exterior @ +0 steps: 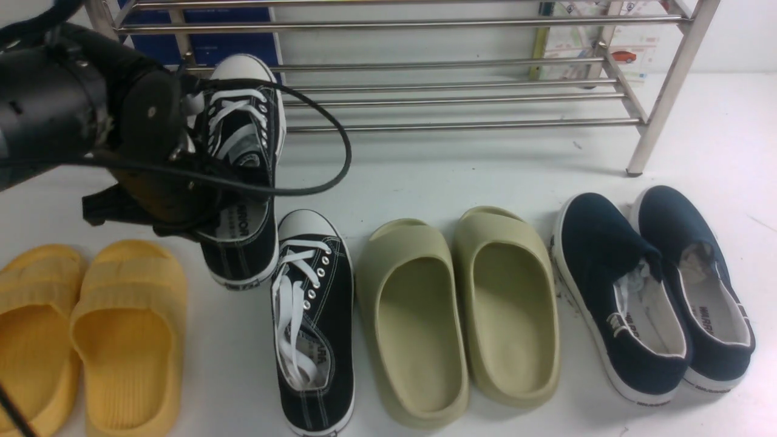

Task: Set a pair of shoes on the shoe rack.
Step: Use the left arm to put a shoe into the shoe rack

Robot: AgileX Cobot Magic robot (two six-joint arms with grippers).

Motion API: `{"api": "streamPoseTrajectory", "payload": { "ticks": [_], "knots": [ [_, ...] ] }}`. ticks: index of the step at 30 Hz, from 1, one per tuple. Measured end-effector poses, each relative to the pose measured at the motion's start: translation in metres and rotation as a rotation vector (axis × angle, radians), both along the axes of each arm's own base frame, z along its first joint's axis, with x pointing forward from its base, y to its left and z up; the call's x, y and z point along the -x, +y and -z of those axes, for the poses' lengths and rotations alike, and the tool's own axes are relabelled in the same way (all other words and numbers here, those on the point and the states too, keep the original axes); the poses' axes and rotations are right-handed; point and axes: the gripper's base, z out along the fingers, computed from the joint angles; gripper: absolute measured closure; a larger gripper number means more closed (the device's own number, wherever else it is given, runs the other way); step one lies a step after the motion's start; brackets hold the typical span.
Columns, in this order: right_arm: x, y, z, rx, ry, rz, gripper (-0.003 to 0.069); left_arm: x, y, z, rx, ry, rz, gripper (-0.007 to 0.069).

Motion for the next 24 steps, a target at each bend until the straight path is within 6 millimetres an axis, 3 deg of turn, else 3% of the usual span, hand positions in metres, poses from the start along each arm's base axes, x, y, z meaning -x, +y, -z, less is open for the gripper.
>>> {"api": "streamPoseTrajectory", "payload": {
  "ticks": [10, 16, 24],
  "knots": [
    [0.000, 0.000, 0.000, 0.000, 0.000, 0.000, 0.0415, -0.101, 0.020, 0.010, 0.006, 0.008, -0.001, 0.0615],
    [0.000, 0.000, 0.000, 0.000, 0.000, 0.000, 0.0415, -0.141, 0.027, 0.013, 0.014, -0.014, 0.003, 0.0615],
    [0.000, 0.000, 0.000, 0.000, 0.000, 0.000, 0.0415, -0.170, 0.030, 0.021, 0.002, -0.021, -0.008, 0.0615]
  ]
}}
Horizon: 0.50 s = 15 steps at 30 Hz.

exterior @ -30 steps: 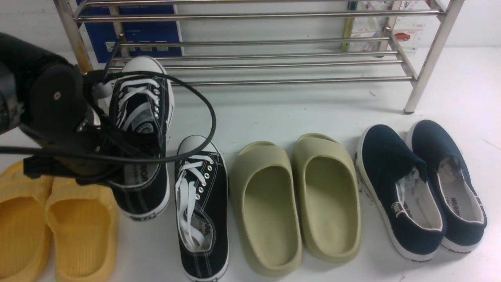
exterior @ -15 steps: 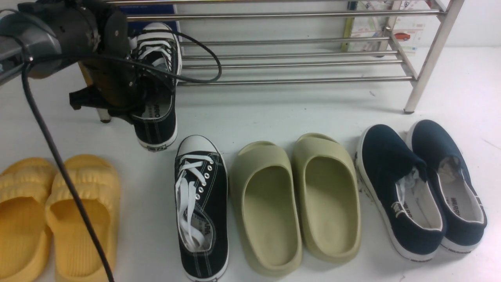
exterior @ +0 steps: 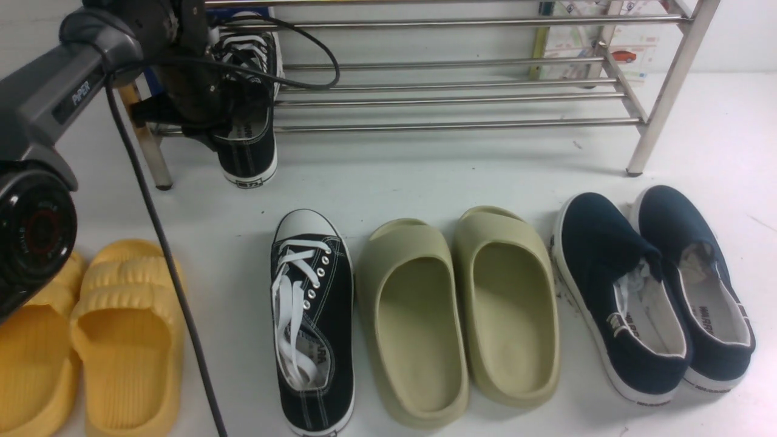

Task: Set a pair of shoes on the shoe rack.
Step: Use the left arm to put a shoe into the shoe rack

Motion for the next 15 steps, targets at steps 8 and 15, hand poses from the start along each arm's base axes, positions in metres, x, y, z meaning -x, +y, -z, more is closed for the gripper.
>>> {"api": "streamPoseTrajectory", "payload": {
  "ticks": [8, 15],
  "knots": [
    [0.0000, 0.0000, 0.0000, 0.000, 0.000, 0.000, 0.0415, -0.0046, 0.0018, -0.0011, -0.023, -0.032, 0.006, 0.0615],
    [0.0000, 0.0000, 0.0000, 0.000, 0.000, 0.000, 0.0415, -0.0061, 0.0025, -0.0020, -0.027, -0.051, 0.007, 0.0571]
  ]
}}
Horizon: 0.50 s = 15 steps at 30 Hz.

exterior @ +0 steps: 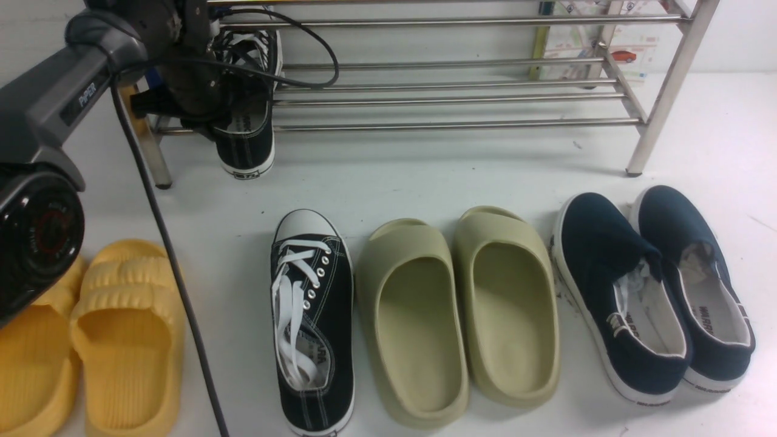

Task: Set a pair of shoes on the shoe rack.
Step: Use the left arm to put a shoe into the shoe rack

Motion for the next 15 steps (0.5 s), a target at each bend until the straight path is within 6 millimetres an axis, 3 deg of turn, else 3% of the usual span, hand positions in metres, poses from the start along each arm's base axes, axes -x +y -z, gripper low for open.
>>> {"api": "streamPoseTrajectory", "payload": {
  "ticks": [9, 15],
  "knots": [
    [0.000, 0.000, 0.000, 0.000, 0.000, 0.000, 0.0415, -0.001, -0.001, -0.018, 0.013, -0.082, 0.006, 0.0383],
    [0.000, 0.000, 0.000, 0.000, 0.000, 0.000, 0.0415, 0.014, -0.002, -0.045, 0.063, -0.077, 0.000, 0.0341]
  ]
}}
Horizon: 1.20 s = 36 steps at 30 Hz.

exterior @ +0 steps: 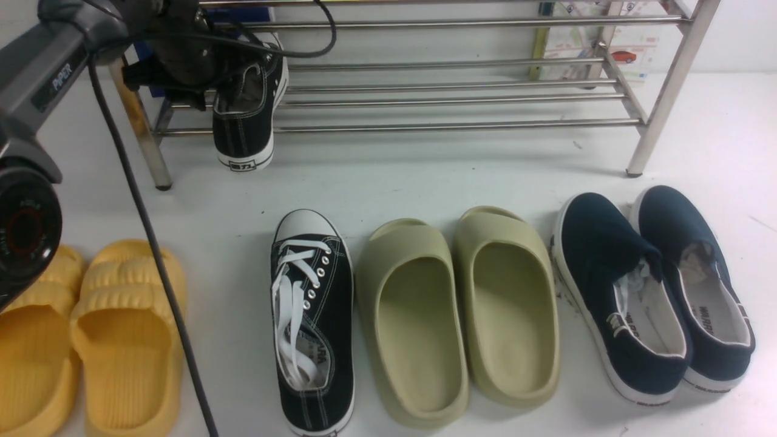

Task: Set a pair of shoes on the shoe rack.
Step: Use the left arm to put a shoe into the shoe rack

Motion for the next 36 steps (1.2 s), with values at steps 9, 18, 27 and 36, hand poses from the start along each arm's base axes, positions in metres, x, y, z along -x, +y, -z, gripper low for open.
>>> {"api": "streamPoseTrajectory", "payload": {
  "ticks": [9, 18, 27, 36],
  "knots": [
    [0.000, 0.000, 0.000, 0.000, 0.000, 0.000, 0.0413, 0.051, -0.008, -0.043, 0.060, 0.123, 0.068, 0.0452],
    [0.000, 0.000, 0.000, 0.000, 0.000, 0.000, 0.0413, 0.114, -0.048, 0.001, 0.050, 0.195, 0.183, 0.0638],
    [0.000, 0.000, 0.000, 0.000, 0.000, 0.000, 0.0413, 0.090, -0.027, 0.066, 0.014, 0.114, 0.139, 0.0638],
    [0.000, 0.000, 0.000, 0.000, 0.000, 0.000, 0.0413, 0.059, -0.014, 0.068, 0.031, -0.026, 0.091, 0.0638]
  ]
}}
